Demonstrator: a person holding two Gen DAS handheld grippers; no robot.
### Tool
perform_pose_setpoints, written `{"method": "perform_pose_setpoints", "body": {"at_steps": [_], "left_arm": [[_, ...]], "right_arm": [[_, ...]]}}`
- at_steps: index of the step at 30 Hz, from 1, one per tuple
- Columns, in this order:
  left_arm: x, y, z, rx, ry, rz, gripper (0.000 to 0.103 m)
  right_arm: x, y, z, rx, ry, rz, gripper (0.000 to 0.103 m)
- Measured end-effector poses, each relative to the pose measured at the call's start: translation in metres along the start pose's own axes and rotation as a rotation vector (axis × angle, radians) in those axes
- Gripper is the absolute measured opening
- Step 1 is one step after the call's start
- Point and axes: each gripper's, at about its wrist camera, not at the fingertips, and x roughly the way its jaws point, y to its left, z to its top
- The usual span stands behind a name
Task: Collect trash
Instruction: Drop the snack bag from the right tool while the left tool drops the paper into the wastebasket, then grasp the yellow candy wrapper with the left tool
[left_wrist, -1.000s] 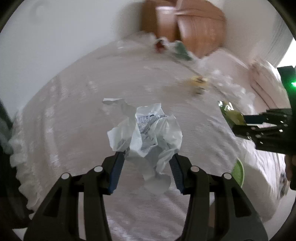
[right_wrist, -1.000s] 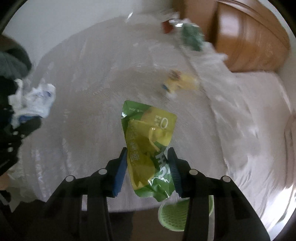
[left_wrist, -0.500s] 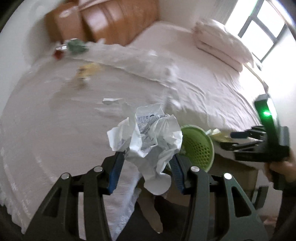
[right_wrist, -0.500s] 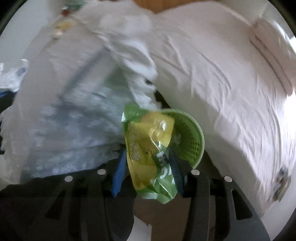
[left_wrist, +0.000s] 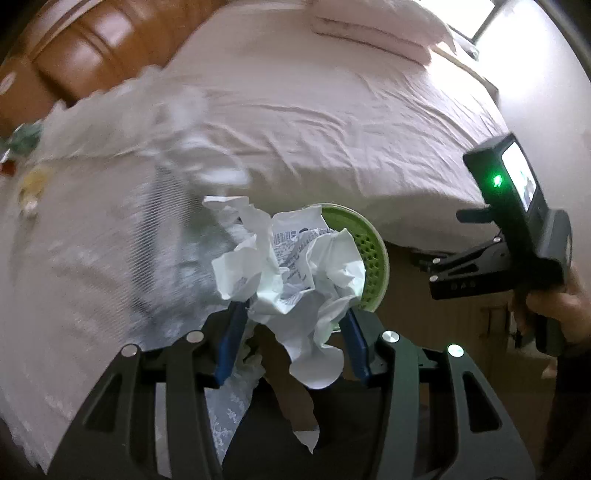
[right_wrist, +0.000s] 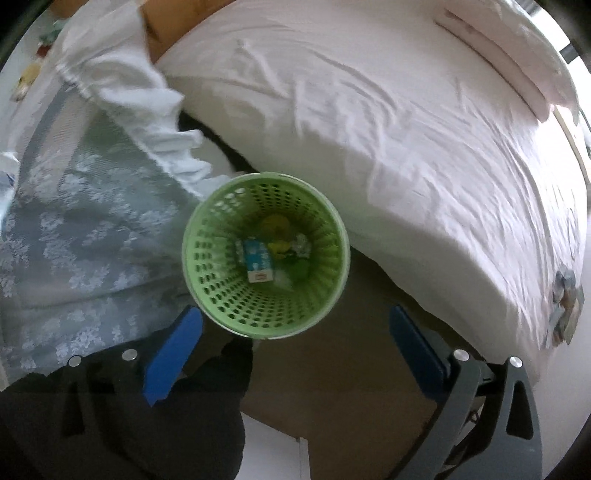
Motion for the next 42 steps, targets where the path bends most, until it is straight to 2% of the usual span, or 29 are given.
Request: {"method": "perform_pose_setpoints", "body": {"at_steps": [10,13,14,15,18,21,34,38,42], "left_arm": [[0.019,-0.039,0.017,0.097,0.038,-0.019,0.05],[0.025,-0.048,0.02,0.107,0.05,-0.023,0.065],[0.025,-0.05,0.022,0.109,0.052,-0.024,0.075],[0.024,-0.053,0.022,0.11,0.048,-0.021,0.08],[0.021,-0.056,0.023,0.115,0.027,-0.023,0.088],[0.018,-0.056,0.024,0.103,0.016,-0.034,0.092],[-0.002,-0.023,0.017,0.009,-0.023,-0.007,0.093],[-0.015,0.003,0.013,-0.049,-0.059,0.04,0.093],[-0.034,0.048,0.012,-0.149,-0.113,0.112,0.093]], "right_arm": [[-0.01,-0.041,-0.022,0.082,-0.015,0.002,0.1],[-0.011,-0.048,-0.026,0.098,-0.017,0.004,0.1],[-0.011,-0.048,-0.026,0.1,-0.018,0.003,0.1],[-0.011,-0.049,-0.027,0.103,-0.018,0.003,0.1],[-0.011,-0.052,-0.029,0.112,-0.021,0.007,0.1],[-0.01,-0.051,-0.029,0.112,-0.019,0.008,0.1],[-0.018,-0.026,-0.021,0.073,-0.041,0.006,0.1],[-0.023,-0.016,-0.015,0.061,-0.056,0.007,0.1],[-0.034,-0.001,-0.007,0.04,-0.085,0.016,0.101]]}}
